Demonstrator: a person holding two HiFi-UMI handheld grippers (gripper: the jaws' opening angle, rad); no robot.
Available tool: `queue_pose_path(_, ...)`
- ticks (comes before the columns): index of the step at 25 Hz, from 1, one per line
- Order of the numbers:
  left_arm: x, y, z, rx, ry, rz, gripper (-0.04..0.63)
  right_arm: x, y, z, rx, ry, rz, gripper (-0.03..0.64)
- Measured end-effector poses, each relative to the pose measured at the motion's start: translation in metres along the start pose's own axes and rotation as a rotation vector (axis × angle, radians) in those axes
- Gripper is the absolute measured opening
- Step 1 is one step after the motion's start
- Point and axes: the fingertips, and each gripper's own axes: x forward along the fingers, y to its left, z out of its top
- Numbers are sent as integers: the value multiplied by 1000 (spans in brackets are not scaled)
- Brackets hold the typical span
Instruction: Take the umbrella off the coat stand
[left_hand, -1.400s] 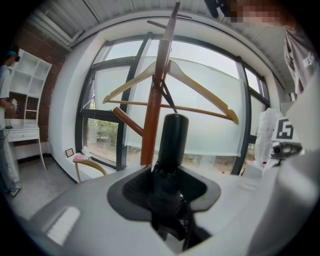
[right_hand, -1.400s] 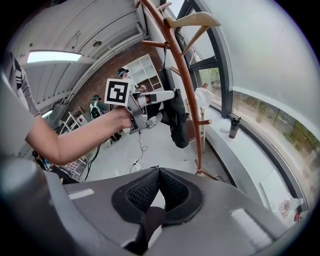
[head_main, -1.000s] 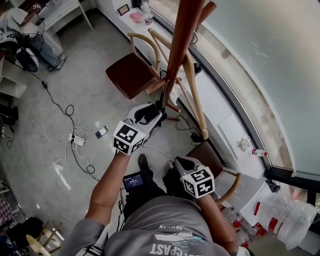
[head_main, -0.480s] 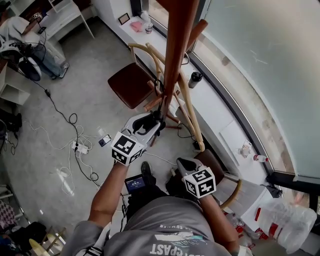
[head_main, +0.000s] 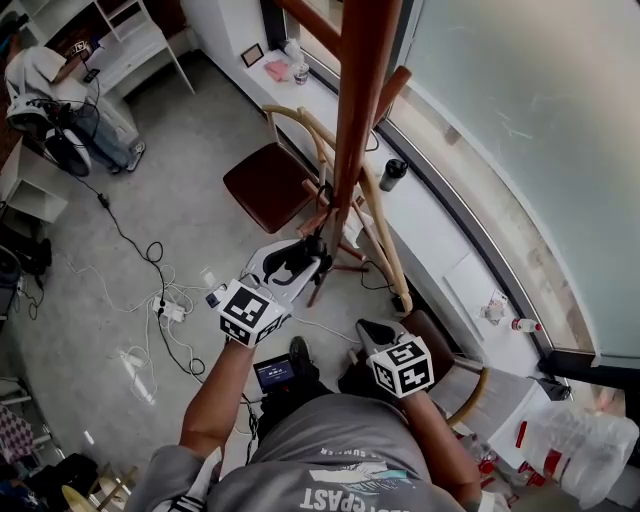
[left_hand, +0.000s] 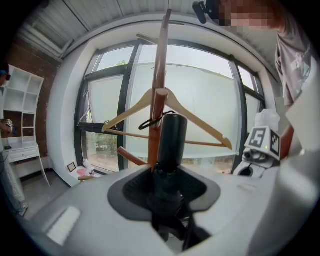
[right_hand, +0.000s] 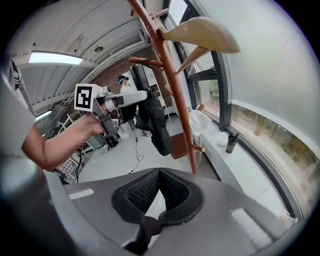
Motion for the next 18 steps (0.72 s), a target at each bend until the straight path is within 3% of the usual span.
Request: queue_pose_path(18, -60, -1, 44, 52, -59, 47, 143, -3, 17, 12, -26, -37, 7, 2)
